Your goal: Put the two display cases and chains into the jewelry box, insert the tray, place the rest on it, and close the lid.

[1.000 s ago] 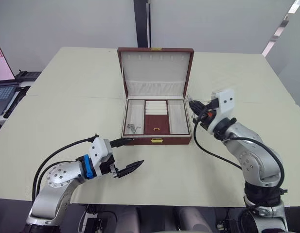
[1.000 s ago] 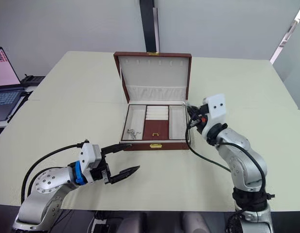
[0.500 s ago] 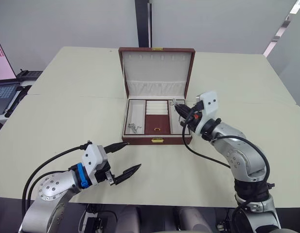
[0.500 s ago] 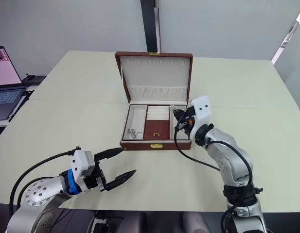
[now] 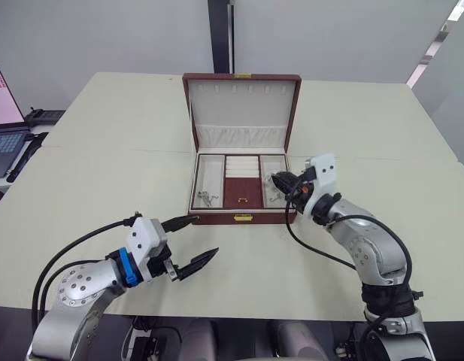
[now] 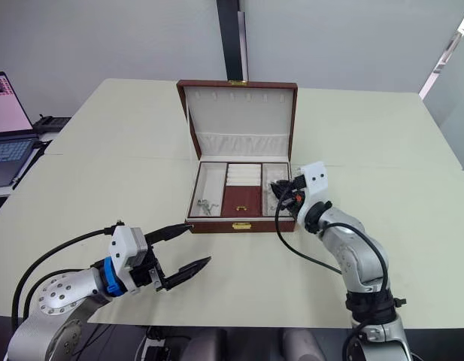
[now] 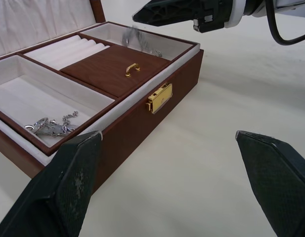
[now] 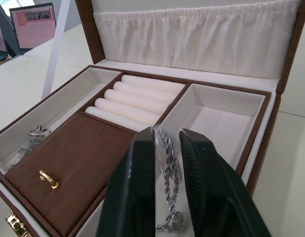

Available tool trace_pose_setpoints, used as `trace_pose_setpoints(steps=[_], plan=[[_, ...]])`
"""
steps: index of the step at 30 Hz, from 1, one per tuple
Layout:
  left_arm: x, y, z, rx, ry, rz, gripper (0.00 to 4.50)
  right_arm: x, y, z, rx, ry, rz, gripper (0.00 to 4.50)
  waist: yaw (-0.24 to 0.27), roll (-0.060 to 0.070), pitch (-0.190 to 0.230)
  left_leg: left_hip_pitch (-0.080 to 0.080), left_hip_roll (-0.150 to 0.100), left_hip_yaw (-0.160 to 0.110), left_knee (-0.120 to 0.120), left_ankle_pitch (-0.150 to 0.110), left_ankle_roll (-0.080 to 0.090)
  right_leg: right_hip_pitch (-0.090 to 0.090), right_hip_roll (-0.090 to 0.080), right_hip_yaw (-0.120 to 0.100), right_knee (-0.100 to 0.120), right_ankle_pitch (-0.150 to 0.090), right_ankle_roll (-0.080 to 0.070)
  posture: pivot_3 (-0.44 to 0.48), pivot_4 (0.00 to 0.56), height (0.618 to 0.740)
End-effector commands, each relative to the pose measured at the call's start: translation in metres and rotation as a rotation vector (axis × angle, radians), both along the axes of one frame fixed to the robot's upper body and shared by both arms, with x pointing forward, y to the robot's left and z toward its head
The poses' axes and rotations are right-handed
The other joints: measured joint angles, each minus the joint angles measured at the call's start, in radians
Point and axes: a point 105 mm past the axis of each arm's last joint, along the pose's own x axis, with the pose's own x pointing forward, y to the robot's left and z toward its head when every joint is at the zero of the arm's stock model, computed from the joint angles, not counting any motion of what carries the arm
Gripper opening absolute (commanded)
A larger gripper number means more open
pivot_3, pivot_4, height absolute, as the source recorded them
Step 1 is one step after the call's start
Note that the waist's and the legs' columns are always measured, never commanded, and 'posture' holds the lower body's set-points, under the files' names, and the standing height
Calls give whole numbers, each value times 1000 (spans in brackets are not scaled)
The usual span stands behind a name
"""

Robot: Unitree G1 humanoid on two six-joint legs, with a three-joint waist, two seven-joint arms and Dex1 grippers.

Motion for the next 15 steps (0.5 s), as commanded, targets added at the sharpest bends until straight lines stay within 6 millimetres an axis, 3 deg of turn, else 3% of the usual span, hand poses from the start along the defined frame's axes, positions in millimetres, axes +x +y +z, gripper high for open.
trace_pose_setpoints(steps=[1,5,9,15], plan=[[5,0,9,-2,-32,17,4500,-5,-6,18,22,-59,17,2065,0,0,0,0,0,0,0,0,0,0,0,0,0,0,0,0,150,740],[6,3,10,-22,1,28,4500,-12,-15,15,-14,-64,42,3243,0,0,0,0,0,0,0,0,0,0,0,0,0,0,0,0,150,740],[6,21,12,-15,51,66,4500,-20,-40,5,-99,-52,70,4418,2,0,0,-1,0,0,0,0,0,0,0,-1,-1,0,0,0,150,740],[8,72,17,37,113,176,4500,-28,-94,-3,-262,-33,142,4418,1,0,1,0,0,0,0,0,0,0,0,0,-1,0,0,0,150,740]])
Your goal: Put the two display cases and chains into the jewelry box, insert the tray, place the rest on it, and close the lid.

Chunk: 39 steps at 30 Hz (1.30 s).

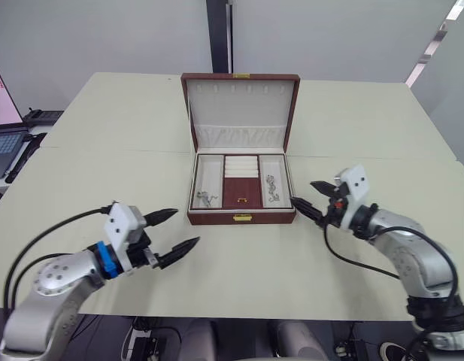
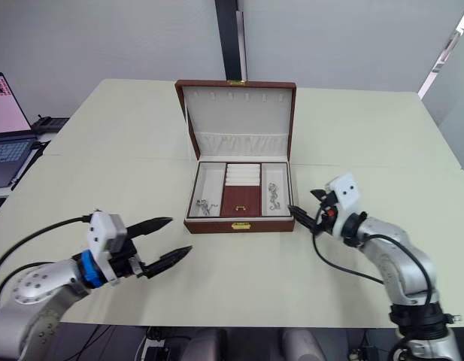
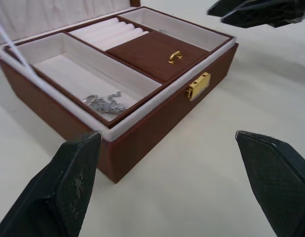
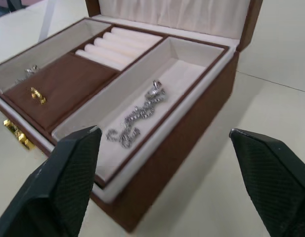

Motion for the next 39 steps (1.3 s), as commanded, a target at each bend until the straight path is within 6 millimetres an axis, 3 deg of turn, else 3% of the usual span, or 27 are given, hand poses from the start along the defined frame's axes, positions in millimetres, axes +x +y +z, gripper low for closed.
trace_pose_setpoints(steps=[1,8,17,23,39], plan=[[0,32,6,38,9,61,4500,-8,-29,9,-60,-44,69,4418,0,0,0,0,0,0,0,0,0,0,0,0,0,0,0,0,150,740],[4,87,16,121,7,214,4500,-18,-83,4,-124,8,88,4418,0,0,1,0,0,0,0,0,0,0,0,0,-2,0,0,0,150,740],[5,126,24,168,17,310,4500,-27,-127,-7,-194,78,32,4418,0,0,1,0,0,0,0,0,0,1,0,0,-1,0,0,0,150,740],[9,137,28,177,3,336,4500,-30,-131,-8,-213,82,28,4418,0,0,1,1,0,0,0,0,0,1,0,0,-1,0,0,0,150,740],[24,137,34,191,-55,360,4500,-31,-125,-9,-210,72,10,4418,1,0,1,1,0,0,0,0,0,2,0,-1,0,0,0,0,150,740]])
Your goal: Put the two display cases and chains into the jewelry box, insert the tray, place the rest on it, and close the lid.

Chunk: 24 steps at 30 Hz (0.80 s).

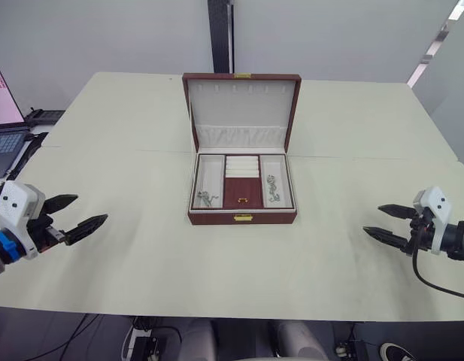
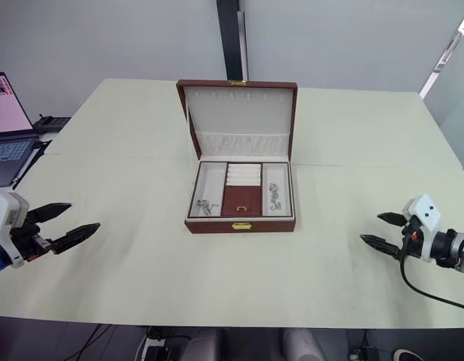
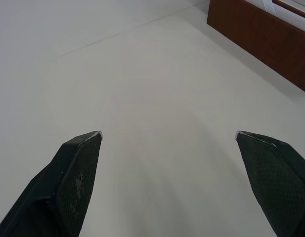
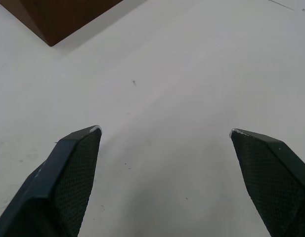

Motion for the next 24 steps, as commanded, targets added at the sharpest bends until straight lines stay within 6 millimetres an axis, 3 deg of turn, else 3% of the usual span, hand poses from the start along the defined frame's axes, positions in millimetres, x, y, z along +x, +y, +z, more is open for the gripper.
trace_pose_setpoints(steps=[1,7,8,10,14,22,24], plan=[[7,-1,9,38,-51,4,4500,4,1,18,2,-62,-8,4418,0,0,0,0,0,0,0,0,0,0,0,0,0,0,0,0,150,740],[29,-36,-6,11,-31,-81,4500,21,40,33,91,-128,54,4418,-1,0,0,2,0,0,1,0,0,1,0,1,2,0,0,0,150,740],[35,-41,-8,0,-35,-86,4316,26,47,33,98,-137,57,4255,-1,0,0,2,0,0,1,0,0,1,1,0,2,0,0,0,150,740],[46,-50,-14,-14,-37,-94,3884,36,58,32,110,-149,55,3797,0,0,0,1,0,-1,1,0,0,1,1,0,2,0,0,0,150,740],[63,-73,-22,-33,-28,-146,2637,49,74,22,85,-142,67,2448,1,0,0,1,0,-1,1,0,0,1,0,0,2,0,0,0,150,740],[84,-117,-35,-45,7,-275,89,73,112,9,61,-150,121,417,3,0,0,0,0,0,1,0,0,0,0,0,3,0,0,0,150,740],[89,-129,-35,-54,0,-301,0,78,123,12,81,-161,137,15,2,0,0,0,0,0,2,0,0,0,0,0,4,0,0,0,150,740]])
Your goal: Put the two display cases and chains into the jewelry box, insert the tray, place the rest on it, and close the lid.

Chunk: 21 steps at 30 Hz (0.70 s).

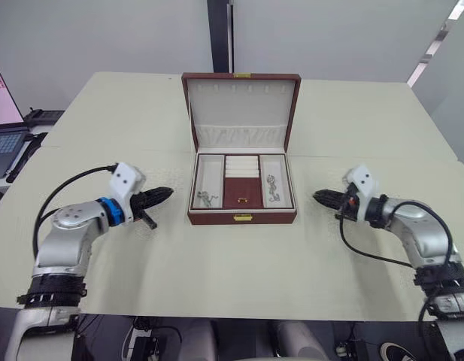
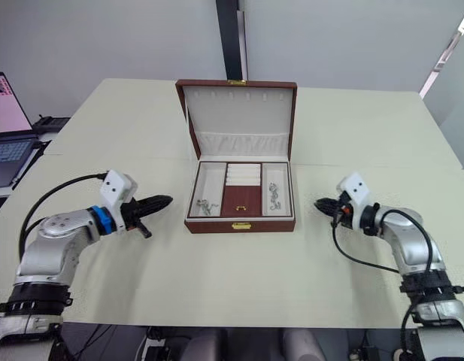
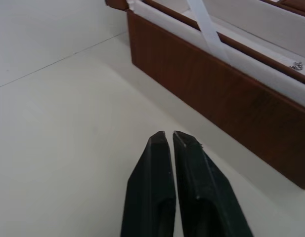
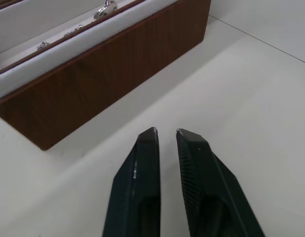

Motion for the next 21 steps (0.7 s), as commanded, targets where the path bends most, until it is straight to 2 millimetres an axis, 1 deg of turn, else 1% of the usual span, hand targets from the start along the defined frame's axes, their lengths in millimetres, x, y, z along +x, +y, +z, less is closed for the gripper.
trace_pose_setpoints(steps=[1,5,8,14,19,21], plan=[[7,-18,6,4,-38,-52,0,9,17,15,12,-69,33,15,0,0,0,0,0,0,0,0,0,0,0,0,1,0,0,0,150,740],[7,-33,1,-3,-24,-99,0,11,31,21,41,-83,64,15,0,0,0,0,0,0,0,0,0,-1,0,0,3,0,0,0,150,740],[6,-40,-1,-8,-19,-123,0,5,45,22,54,-77,125,15,0,0,0,0,0,0,0,0,0,-1,0,0,3,0,0,0,150,740],[0,-48,-2,-25,-13,-162,0,-8,54,17,64,-35,183,15,0,0,0,0,0,0,1,0,0,-1,0,0,4,0,0,0,150,740],[-12,-54,-4,-43,16,-214,0,-18,59,15,78,-12,210,15,0,0,0,0,0,0,1,0,0,-2,0,0,4,0,0,0,150,740],[-20,-59,-3,-58,33,-246,0,-24,61,14,87,-2,219,15,1,0,0,0,0,0,1,0,0,-2,0,0,4,0,0,0,150,740]])
